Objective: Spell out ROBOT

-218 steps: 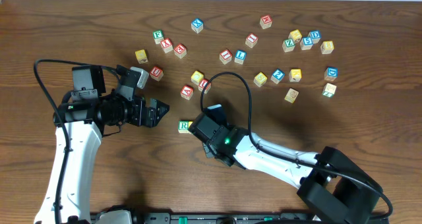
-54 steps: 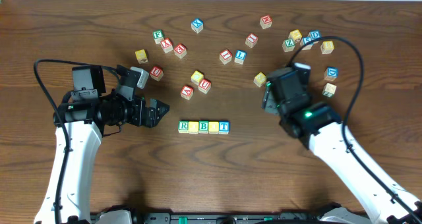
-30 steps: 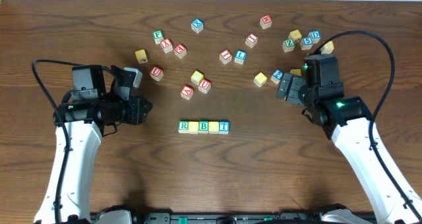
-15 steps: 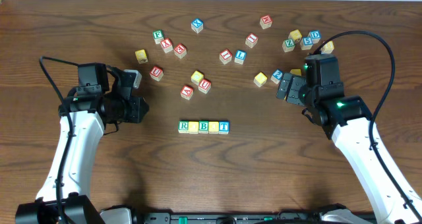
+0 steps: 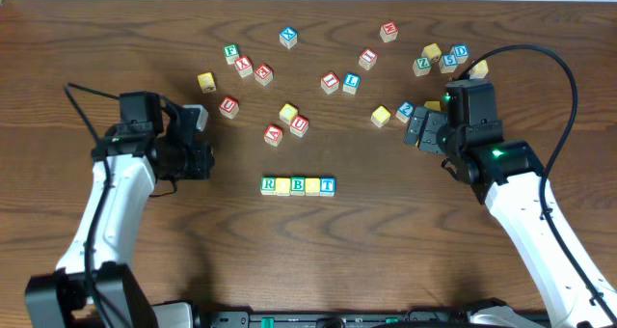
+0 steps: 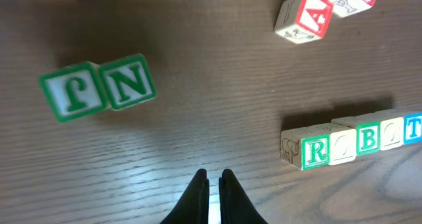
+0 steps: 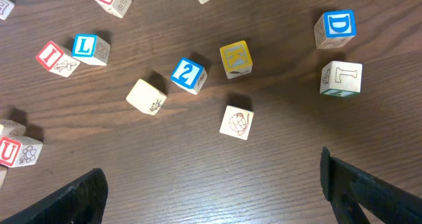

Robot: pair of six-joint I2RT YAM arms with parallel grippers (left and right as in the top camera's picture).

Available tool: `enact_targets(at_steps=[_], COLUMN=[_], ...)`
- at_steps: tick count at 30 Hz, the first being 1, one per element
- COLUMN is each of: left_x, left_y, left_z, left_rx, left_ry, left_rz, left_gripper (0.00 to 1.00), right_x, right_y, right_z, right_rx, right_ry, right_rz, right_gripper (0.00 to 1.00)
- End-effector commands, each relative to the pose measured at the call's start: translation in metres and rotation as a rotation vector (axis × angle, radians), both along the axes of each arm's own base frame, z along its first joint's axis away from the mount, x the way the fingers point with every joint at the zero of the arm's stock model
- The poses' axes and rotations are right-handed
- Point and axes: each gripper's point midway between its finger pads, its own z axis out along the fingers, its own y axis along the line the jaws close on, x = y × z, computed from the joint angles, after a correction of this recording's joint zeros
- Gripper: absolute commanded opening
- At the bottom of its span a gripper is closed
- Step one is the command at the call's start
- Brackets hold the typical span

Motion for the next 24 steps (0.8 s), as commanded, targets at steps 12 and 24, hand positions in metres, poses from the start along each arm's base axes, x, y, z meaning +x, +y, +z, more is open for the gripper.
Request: enact_targets(at_steps=[12,24], left_x=[0.008,0.010], left_y=[-0.039,-0.039], left_z=[-0.034,-0.036], left_rx=[-0.007,-0.013], left_ry=[0.054,0.053], left_rz=[-0.093,-0.074], left_gripper=[0.08,0.08], right_x=[0.003,0.003], right_y=[-0.002,-0.001], right_z=[0.014,0.014], right_rx=[-0.002,0.003], right_ry=[-0.034,-0.033], right_rz=[0.004,0.005], right_gripper=[0.99,0.99])
